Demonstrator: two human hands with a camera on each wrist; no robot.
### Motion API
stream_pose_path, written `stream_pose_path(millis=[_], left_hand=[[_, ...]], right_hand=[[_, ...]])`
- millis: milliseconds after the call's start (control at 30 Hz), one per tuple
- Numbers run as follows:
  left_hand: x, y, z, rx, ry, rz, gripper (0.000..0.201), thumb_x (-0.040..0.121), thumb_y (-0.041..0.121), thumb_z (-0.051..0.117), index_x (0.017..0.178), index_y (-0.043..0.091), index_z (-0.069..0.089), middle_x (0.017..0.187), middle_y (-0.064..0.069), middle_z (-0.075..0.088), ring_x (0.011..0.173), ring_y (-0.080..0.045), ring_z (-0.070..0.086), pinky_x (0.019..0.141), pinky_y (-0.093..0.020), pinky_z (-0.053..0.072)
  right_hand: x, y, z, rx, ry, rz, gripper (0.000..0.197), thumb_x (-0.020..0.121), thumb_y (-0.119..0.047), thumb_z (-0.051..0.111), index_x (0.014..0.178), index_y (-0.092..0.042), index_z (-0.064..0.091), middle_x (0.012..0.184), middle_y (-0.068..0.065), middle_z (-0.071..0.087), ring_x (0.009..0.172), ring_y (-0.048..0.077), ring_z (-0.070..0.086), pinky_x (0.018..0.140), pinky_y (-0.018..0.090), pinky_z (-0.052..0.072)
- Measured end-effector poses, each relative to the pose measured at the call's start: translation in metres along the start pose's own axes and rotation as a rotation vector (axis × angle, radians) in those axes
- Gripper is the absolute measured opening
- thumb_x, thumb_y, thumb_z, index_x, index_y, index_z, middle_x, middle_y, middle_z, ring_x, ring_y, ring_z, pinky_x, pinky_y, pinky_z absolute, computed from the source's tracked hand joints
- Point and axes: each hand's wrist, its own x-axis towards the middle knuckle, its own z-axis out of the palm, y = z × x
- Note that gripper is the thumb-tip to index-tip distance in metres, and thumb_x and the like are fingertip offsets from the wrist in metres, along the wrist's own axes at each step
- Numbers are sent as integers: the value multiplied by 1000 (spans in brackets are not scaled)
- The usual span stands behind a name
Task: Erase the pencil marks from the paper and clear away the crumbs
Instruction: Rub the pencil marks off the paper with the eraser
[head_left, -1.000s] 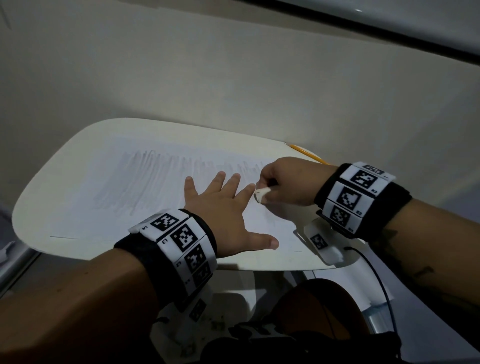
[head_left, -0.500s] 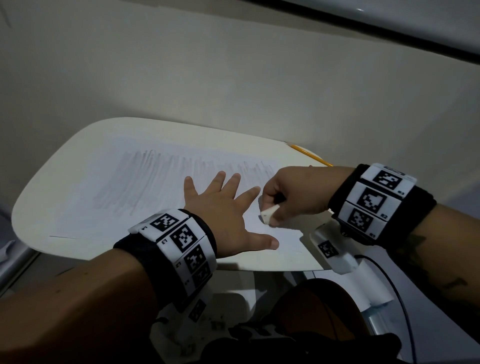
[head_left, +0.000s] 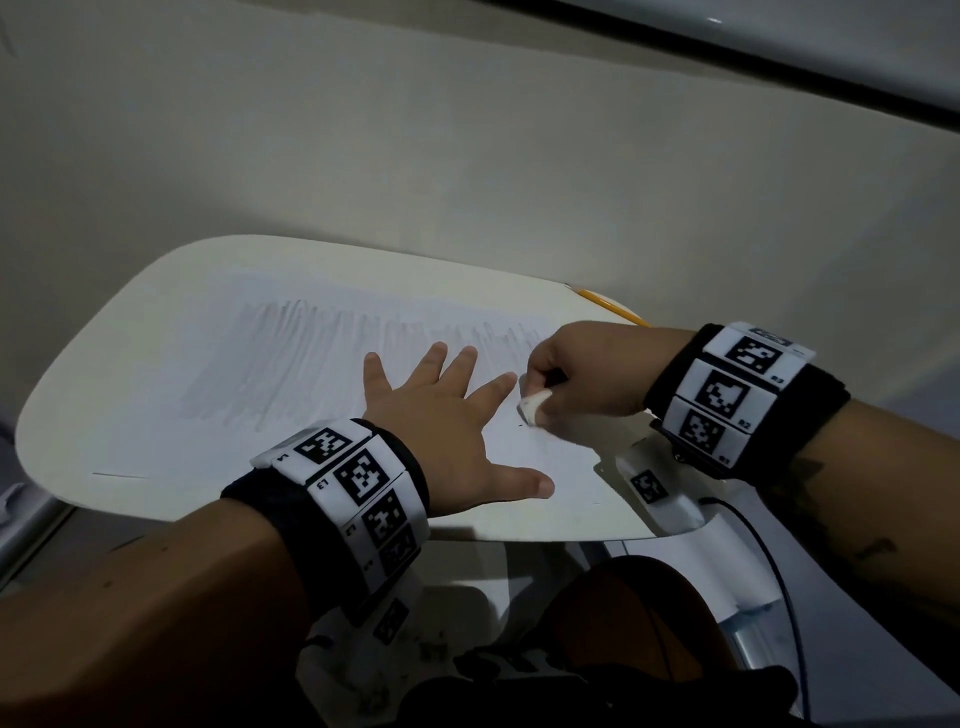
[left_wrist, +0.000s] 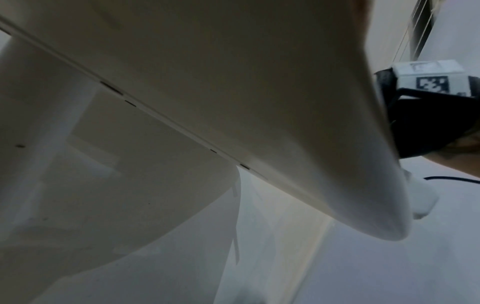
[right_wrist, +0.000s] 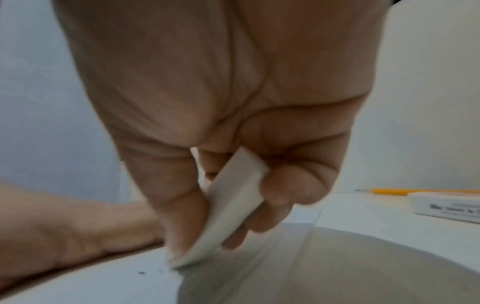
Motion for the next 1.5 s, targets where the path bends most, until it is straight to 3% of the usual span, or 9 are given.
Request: stream_pose_path(millis=[100, 267, 467, 633, 833, 1000, 1200, 1367, 1500], left_hand=[[0, 0, 0, -8, 0, 1, 111, 55, 103, 13, 149, 49, -11, 163, 5, -15, 149, -23, -18, 108, -72, -11], [1, -1, 0, -8, -5, -3, 113, 54, 104, 13, 149, 49, -11, 163, 5, -15, 149, -23, -19, 107, -72, -11], [0, -1, -1, -4, -7, 2, 111, 56, 103, 13, 149, 49, -11, 163, 5, -15, 149, -23, -19, 107, -72, -11], [1, -1, -1, -4, -16, -3, 113, 54, 104, 12, 150, 48, -11, 163, 5, -15, 149, -23, -19, 107, -72, -10], [0, -1, -1, -4, -12, -2, 112, 54, 104, 12, 149, 49, -11, 163, 5, -15, 149, -23, -18, 107, -73, -10], [0, 0, -1, -1, -24, -8, 113, 54, 104, 13, 149, 49, -12, 163, 6, -16, 149, -23, -19, 107, -73, -10], [-1, 1, -2, 5, -17, -7, 112, 54, 104, 12, 149, 49, -11, 163, 6, -15, 149, -23, -18, 108, -73, -9], [-1, 1, -3, 1, -35, -14, 113, 54, 104, 14, 149, 49, -12, 163, 6, -16, 149, -22, -19, 108, -72, -9], [-1, 1, -2, 4, -22, -11, 112, 55, 103, 14, 149, 49, -12, 163, 6, -15, 149, -22, -18, 108, -73, -9]], right_hand=[[3, 0, 0, -8, 81, 20, 16, 88, -41, 68, 93, -26, 68, 89, -12, 68, 87, 9, 63, 74, 24, 49], [-6, 0, 0, -17, -148, -17, 12, 81, -43, 74, 88, -33, 72, 89, -17, 73, 87, 4, 67, 86, 30, 54], [4, 2, 3, -22, 91, 38, 16, 89, -42, 65, 93, -27, 65, 91, -10, 67, 89, 11, 62, 75, 26, 49], [-6, 1, 1, -32, -116, -6, 13, 82, -45, 73, 88, -34, 70, 86, -18, 71, 86, 4, 66, 80, 26, 52], [4, 3, 3, -47, 96, 41, 17, 90, -42, 64, 96, -26, 64, 99, -10, 67, 91, 12, 61, 76, 26, 48], [-10, 2, 0, -37, -137, -1, 9, 83, -40, 73, 89, -33, 69, 87, -17, 71, 87, 5, 65, 81, 25, 51], [3, 6, 2, -48, 99, 55, 16, 90, -44, 65, 94, -28, 64, 103, -11, 68, 97, 13, 62, 87, 31, 51], [-10, 7, 2, -26, -130, 6, 11, 82, -41, 73, 89, -33, 70, 87, -16, 72, 87, 6, 66, 84, 29, 53], [-4, 6, 0, -41, 0, 40, 15, 87, -42, 69, 94, -29, 68, 93, -12, 69, 92, 11, 64, 84, 29, 52]])
